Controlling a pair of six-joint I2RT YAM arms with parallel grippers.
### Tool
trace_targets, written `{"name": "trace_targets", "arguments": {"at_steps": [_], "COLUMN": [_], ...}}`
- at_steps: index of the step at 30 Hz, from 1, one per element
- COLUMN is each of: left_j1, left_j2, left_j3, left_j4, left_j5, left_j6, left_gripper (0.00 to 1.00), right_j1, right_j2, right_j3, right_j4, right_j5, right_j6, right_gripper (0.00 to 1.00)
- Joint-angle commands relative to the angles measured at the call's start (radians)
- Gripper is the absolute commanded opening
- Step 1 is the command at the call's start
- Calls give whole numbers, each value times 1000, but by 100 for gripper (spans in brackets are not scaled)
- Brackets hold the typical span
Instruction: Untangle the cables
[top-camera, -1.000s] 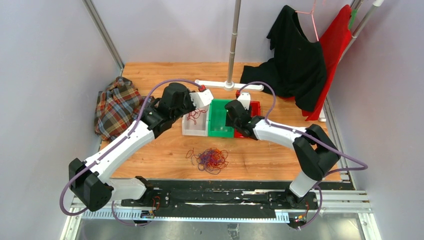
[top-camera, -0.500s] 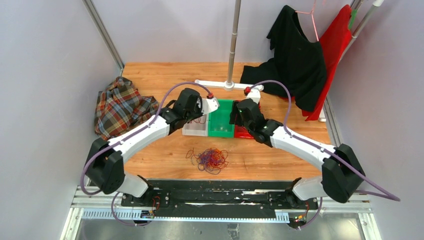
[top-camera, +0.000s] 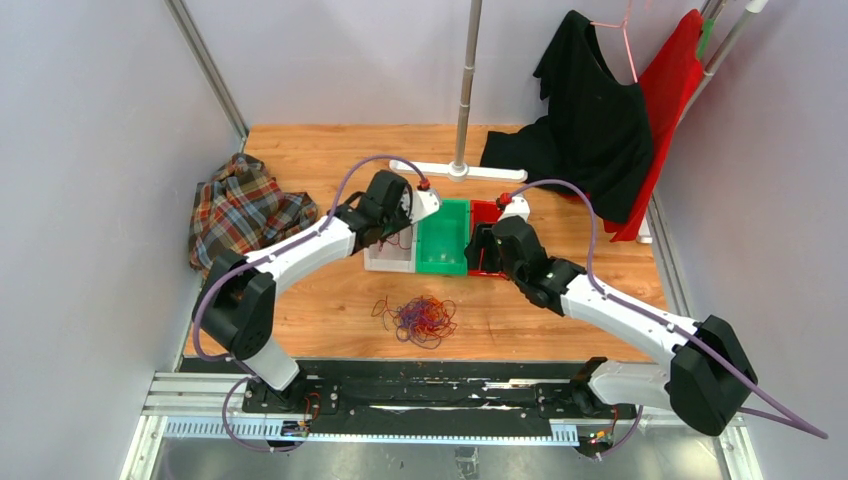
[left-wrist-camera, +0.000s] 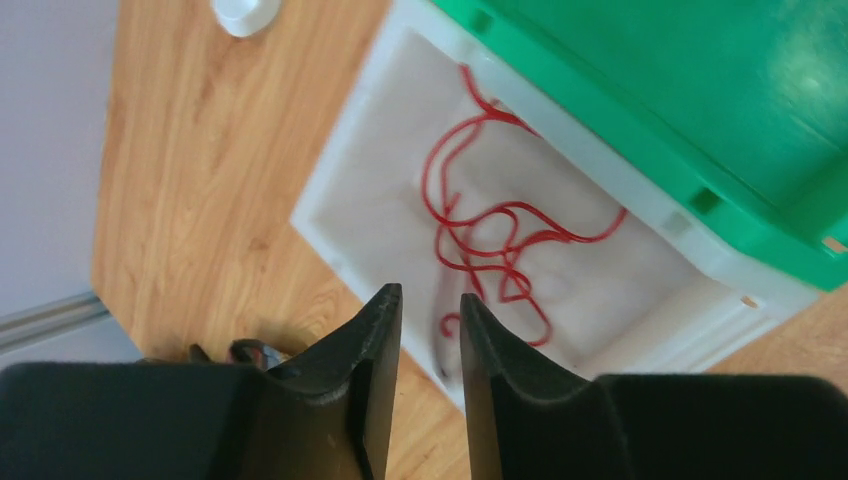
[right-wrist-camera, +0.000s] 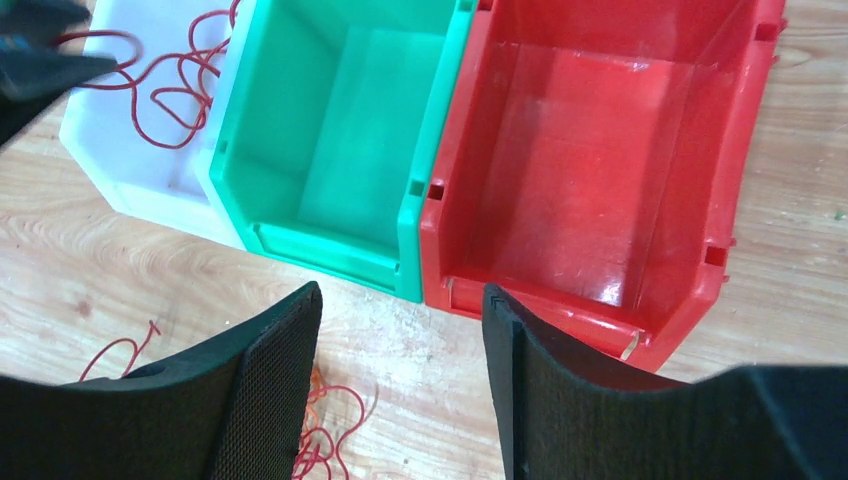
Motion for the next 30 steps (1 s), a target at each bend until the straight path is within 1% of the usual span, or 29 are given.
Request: {"name": "trace_targets", "arguments": {"at_steps": [1,6,8,12,15,20,23,24,26,30], "left_j1": [49,66,66,66,66,66,65,66,67,67], "left_j2": [-30,-70,-88,-108,-110,-71,-37,-36,-52,-92], "left_j3": [103,153,147,146,109,39,38,42,40,13], "left_j4": [-86,-214,-228,-257,-237,-187,-205,-218,-243,-303], "left_j5": [71,172,199,220,224,244,290,314,371,495], "left_j6": [-47,-46,-39,-37,-35,-43,-41,-36,-3,119], "left_gripper": [40,66,71,70,64,50,44,44,50,60], "right_j1": [3,23,35,86,122,151,155,157,160,160], "right_j2": [-32,-50,-54,-62,-62,-72,-87,-94,-106,-119], "right_j3": [-23,-29,-27,-27,-33,-57,-83,-88,-98,-106], "right_j4": [-11,-23,-29,-46,-53,-51,-47,-47,-55,-62], "right_j5": [-74,-110,-124,-121,-112,-101,-101,-100,-97,-91], "right_j6": [-8,-12,-13,-13,-1,36,55,58,60,57], "right_gripper": [59,59,59,59,59,58,57,58,58,58]}}
